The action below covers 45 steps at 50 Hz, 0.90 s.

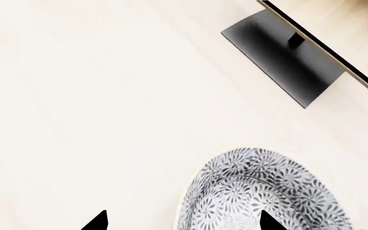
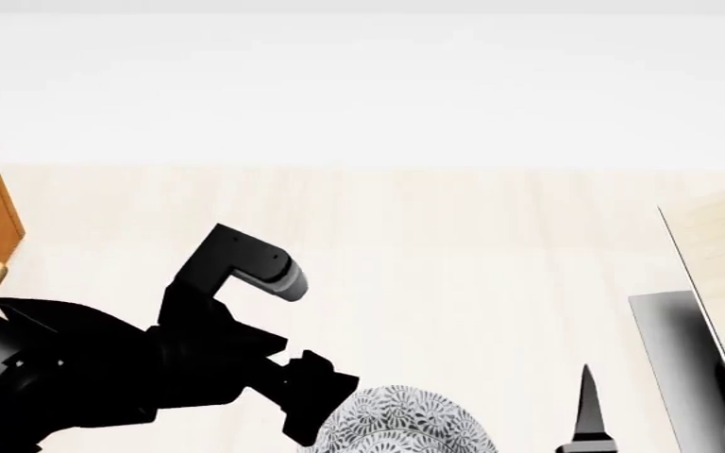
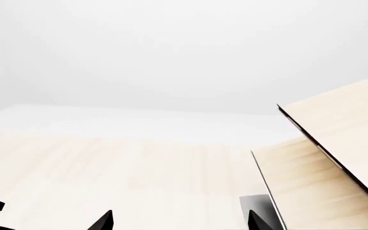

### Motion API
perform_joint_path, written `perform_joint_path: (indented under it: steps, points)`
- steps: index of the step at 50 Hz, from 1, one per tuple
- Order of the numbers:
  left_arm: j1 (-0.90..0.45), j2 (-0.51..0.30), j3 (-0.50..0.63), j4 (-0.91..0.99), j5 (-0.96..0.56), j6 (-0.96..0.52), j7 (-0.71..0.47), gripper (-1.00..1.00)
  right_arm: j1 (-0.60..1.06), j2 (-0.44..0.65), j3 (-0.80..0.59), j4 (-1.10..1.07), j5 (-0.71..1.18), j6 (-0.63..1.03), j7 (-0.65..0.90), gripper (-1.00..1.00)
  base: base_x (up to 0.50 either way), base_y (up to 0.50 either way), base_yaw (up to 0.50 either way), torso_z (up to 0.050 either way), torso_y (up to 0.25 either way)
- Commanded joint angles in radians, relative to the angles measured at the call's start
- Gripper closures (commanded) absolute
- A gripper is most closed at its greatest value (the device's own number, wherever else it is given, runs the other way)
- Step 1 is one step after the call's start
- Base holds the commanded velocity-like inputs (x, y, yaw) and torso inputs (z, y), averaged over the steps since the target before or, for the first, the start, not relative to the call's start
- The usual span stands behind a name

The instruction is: Close the top drawer of the cabinet and put the bowl on top of it.

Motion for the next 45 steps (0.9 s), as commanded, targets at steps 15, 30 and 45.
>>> perform_joint_path:
  steps: [15, 30, 45]
  points:
    - [0.03, 0.057, 0.071, -0.189, 0.07, 0.118, 0.094, -1.0, -0.011, -0.004, -0.025, 0.023, -0.027, -0.028, -0.008, -1.0, 0.0, 0.0, 0.0, 0.0, 0.0]
    - [0.045, 0.098, 0.107, -0.289, 0.105, 0.176, 0.127, -1.0, -0.021, -0.001, -0.016, 0.019, -0.02, -0.033, -0.007, -1.0, 0.0, 0.0, 0.0, 0.0, 0.0]
    - [0.071, 0.153, 0.152, -0.385, 0.139, 0.235, 0.162, -1.0, -0.025, -0.005, -0.025, 0.034, -0.031, -0.052, -0.013, -1.0, 0.0, 0.0, 0.0, 0.0, 0.0]
